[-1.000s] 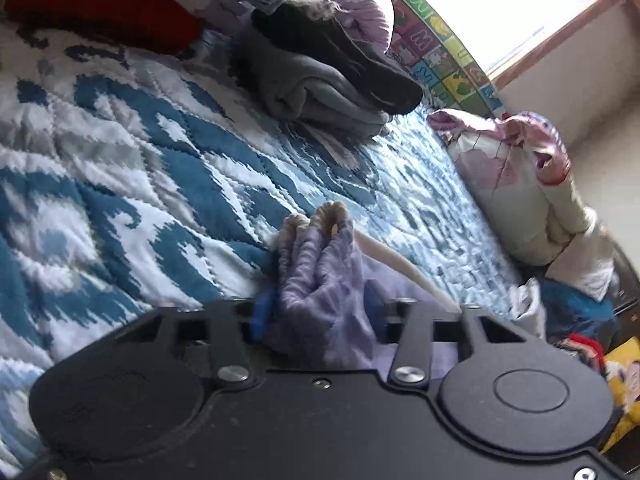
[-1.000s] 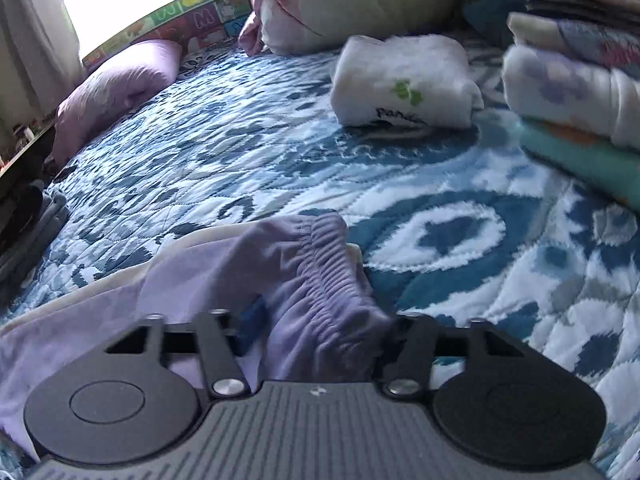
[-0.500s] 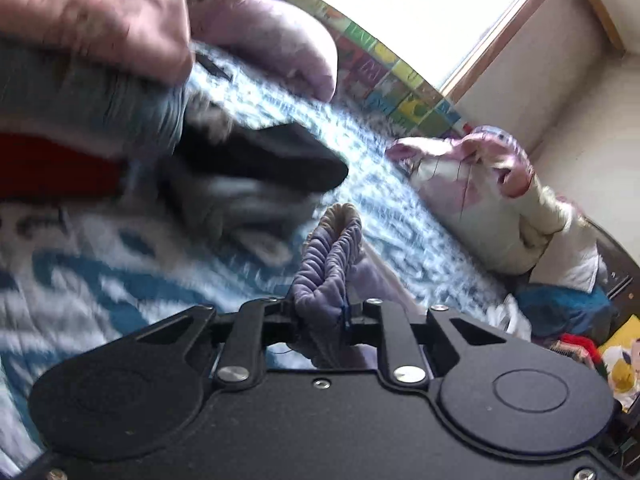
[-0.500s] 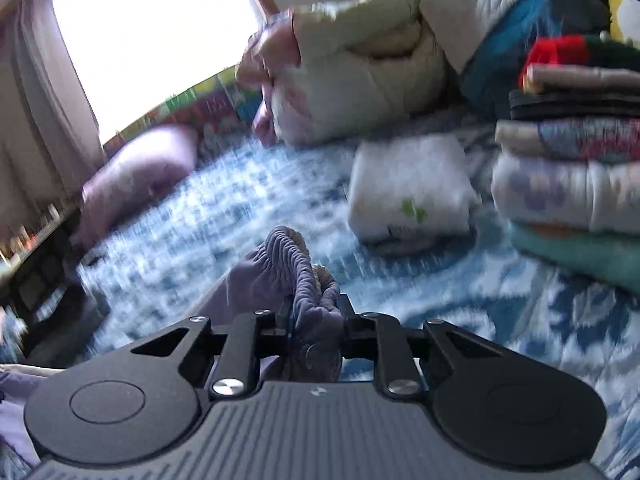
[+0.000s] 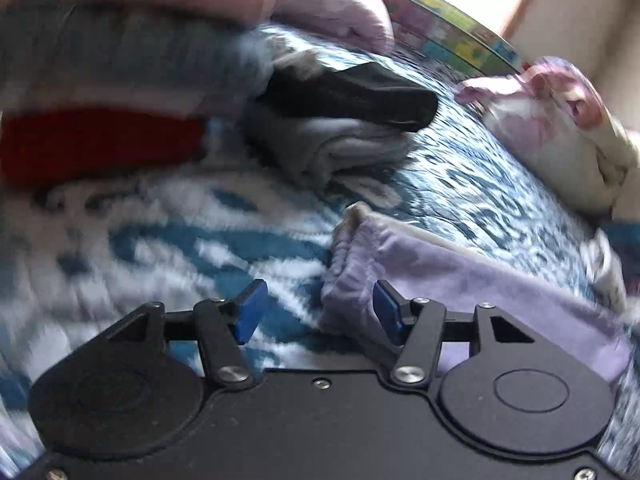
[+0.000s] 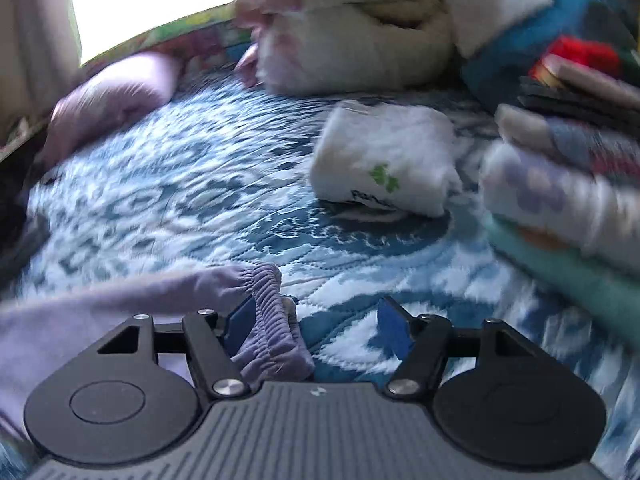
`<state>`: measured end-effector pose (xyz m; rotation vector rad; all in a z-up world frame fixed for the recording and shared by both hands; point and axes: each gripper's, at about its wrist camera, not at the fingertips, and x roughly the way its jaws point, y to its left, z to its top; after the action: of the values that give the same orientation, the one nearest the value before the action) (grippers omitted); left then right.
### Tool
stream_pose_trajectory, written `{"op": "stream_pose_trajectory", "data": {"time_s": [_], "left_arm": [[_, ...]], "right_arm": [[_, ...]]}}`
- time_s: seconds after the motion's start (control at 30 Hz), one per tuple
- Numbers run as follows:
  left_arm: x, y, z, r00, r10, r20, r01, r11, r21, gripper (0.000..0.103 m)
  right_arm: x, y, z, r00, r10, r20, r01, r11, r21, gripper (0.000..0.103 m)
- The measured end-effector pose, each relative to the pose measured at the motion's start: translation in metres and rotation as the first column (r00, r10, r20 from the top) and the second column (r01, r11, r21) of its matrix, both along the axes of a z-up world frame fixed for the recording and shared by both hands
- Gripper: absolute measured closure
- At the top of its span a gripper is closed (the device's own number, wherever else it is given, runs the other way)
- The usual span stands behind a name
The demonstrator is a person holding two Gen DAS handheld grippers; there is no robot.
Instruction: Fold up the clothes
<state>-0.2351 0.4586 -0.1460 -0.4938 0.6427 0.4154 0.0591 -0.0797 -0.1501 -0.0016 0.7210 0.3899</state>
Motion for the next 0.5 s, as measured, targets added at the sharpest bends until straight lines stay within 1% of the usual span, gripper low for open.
{"op": "stream_pose_trajectory", "data": {"time_s": [0.07,0.2,0.3,0.43,0.5], "left_arm": [[0.011,0.001,0.010,0.999,-0.040,-0.020,0.040,0.998,0.043,0.046],[0.027,0.008,0.018,0.994,-0.088,-0.068,0.094,0.992,0.086,0.046],[0.036,0.016,0.023,0.991,-0.108,-0.082,0.114,0.991,0.075,0.046],[0.050,0.023,0.027,0.984,-0.141,-0.104,0.149,0.986,0.070,0.046],[0.060,0.025,0.027,0.978,-0.165,-0.125,0.174,0.982,0.068,0.049]], "right_arm": [[0.004,0.009,0.004,0.998,0.060,0.018,-0.060,0.997,-0.042,0.036],[0.016,0.029,0.011,0.988,0.149,0.023,-0.147,0.984,-0.099,0.036],[0.026,0.043,0.011,0.979,0.204,0.007,-0.202,0.971,-0.128,0.036],[0.034,0.056,0.004,0.969,0.245,-0.026,-0.246,0.958,-0.147,0.041],[0.039,0.062,0.001,0.965,0.260,-0.043,-0.263,0.953,-0.151,0.045]]}}
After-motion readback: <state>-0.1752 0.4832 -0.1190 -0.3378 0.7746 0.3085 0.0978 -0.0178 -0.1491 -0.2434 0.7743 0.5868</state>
